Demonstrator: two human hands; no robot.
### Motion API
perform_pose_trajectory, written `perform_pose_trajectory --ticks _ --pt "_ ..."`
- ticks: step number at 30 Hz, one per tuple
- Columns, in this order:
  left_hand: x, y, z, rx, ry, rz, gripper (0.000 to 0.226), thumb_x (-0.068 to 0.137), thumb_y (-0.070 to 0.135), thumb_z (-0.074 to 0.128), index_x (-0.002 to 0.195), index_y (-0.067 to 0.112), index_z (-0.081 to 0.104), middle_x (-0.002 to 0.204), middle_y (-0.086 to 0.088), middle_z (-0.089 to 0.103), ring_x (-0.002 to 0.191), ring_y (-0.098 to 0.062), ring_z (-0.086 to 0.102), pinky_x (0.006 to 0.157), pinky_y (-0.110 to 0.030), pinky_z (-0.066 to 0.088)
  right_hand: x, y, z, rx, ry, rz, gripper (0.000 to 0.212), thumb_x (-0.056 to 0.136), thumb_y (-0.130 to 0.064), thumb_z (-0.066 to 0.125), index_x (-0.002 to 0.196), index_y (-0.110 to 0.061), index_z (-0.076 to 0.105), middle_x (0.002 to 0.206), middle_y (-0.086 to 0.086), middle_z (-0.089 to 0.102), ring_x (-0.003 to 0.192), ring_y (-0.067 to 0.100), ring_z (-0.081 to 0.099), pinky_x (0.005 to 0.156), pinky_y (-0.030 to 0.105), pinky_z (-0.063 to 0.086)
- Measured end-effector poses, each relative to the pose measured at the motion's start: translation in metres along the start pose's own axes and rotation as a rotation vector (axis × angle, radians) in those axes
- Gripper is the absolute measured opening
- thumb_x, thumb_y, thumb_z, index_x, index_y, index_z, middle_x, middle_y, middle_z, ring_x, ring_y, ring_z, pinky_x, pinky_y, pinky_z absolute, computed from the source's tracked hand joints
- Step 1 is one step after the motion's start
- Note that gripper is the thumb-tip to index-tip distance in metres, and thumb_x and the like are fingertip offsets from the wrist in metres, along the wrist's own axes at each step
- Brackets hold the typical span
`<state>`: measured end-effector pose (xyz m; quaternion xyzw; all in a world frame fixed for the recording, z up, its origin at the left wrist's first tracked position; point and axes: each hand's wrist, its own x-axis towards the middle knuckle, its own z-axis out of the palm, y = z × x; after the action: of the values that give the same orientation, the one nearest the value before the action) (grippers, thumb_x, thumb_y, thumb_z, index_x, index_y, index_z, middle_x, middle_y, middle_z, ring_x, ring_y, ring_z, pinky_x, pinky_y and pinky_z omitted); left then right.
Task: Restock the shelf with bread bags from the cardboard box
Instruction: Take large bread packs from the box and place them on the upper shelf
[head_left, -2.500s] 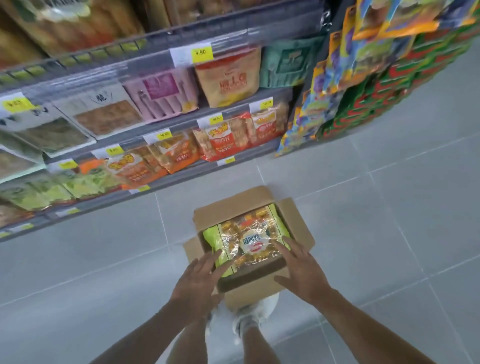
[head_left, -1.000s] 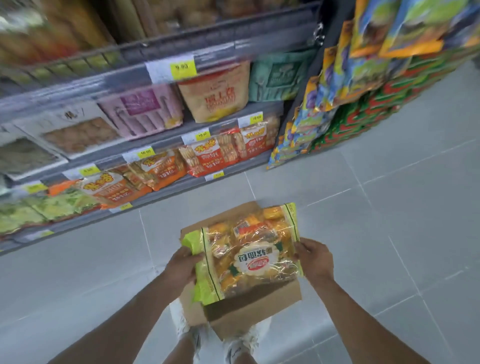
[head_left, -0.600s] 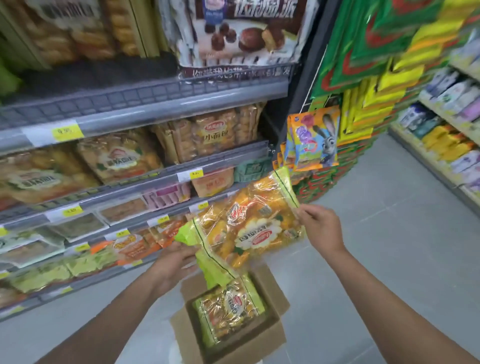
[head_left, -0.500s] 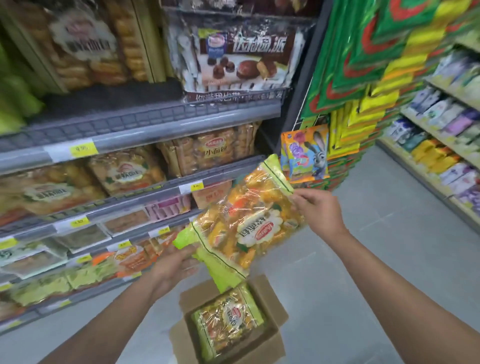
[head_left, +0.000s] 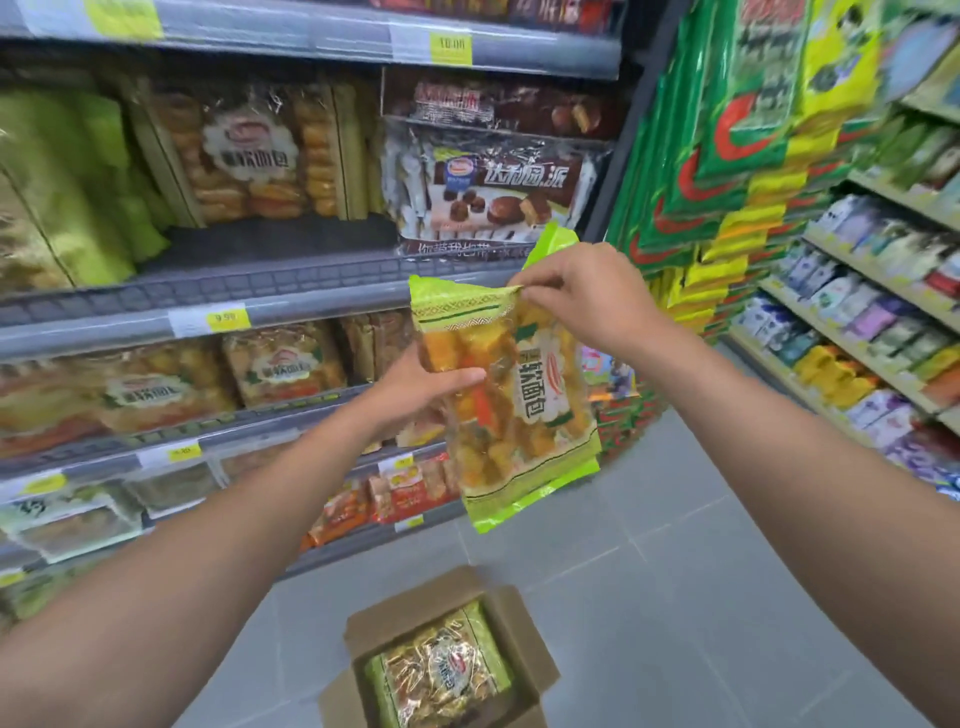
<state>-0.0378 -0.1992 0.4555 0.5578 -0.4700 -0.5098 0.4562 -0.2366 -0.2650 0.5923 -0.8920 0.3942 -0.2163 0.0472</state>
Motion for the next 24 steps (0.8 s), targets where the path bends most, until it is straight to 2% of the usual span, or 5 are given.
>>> perform_pose_trajectory --ticks 6,10,16,19,24 --pt "0.000 -0.006 -0.006 -0.195 0.107 -0.052 0.084 0.059 0.054 0.094 0.130 0.029 0.057 0.120 0.003 0.073 0.109 -0.020 0.071 0.095 -0.059 0.054 -0.014 0.011 0.003 0.171 0.040 -0.032 0.041 0.091 -0.032 0.070 0.131 -0.030 0.064 0.143 -0.006 0.054 0.101 0.007 0.066 0.094 0.035 0.053" --pt "-0.009 -0.001 -0.009 -0.401 0.153 -0.050 0.100 0.051 0.048 0.098 0.136 0.018 0.053 0.129 -0.009 0.069 0.115 -0.029 0.068 0.090 -0.067 0.052 -0.056 0.038 0.028 0.413 0.163 0.244 0.068 0.086 -0.043 0.073 0.145 -0.028 0.043 0.140 -0.010 0.042 0.105 0.003 0.062 0.093 0.036 0.054" --pt "-0.015 0.011 -0.010 -0.823 0.131 0.003 0.055 0.090 0.025 0.071 0.139 0.008 0.055 0.143 -0.018 0.057 0.130 -0.038 0.056 0.103 -0.070 0.041 -0.099 0.055 0.073 0.986 0.179 0.853 0.087 0.079 -0.043 0.082 0.148 -0.017 0.035 0.134 -0.001 0.053 0.111 0.010 0.057 0.097 0.033 0.044" --pt "-0.019 0.019 -0.008 -0.935 0.119 0.044 0.052 0.094 0.021 0.067 0.141 0.007 0.051 0.140 -0.022 0.058 0.130 -0.042 0.055 0.102 -0.071 0.042 -0.086 0.058 0.087 1.529 -0.122 0.869 0.086 0.073 -0.052 0.085 0.145 -0.024 0.047 0.141 0.003 0.059 0.127 0.026 0.059 0.104 0.054 0.046" --pt "-0.042 0.031 -0.023 -0.852 0.189 0.141 0.042 0.094 0.022 0.066 0.134 0.009 0.059 0.135 -0.021 0.062 0.124 -0.041 0.060 0.103 -0.065 0.044 -0.046 0.075 0.128 1.495 -0.080 0.782 0.130 0.049 -0.058 0.096 0.155 -0.035 0.025 0.154 0.000 0.045 0.139 0.026 0.045 0.107 0.070 0.035"
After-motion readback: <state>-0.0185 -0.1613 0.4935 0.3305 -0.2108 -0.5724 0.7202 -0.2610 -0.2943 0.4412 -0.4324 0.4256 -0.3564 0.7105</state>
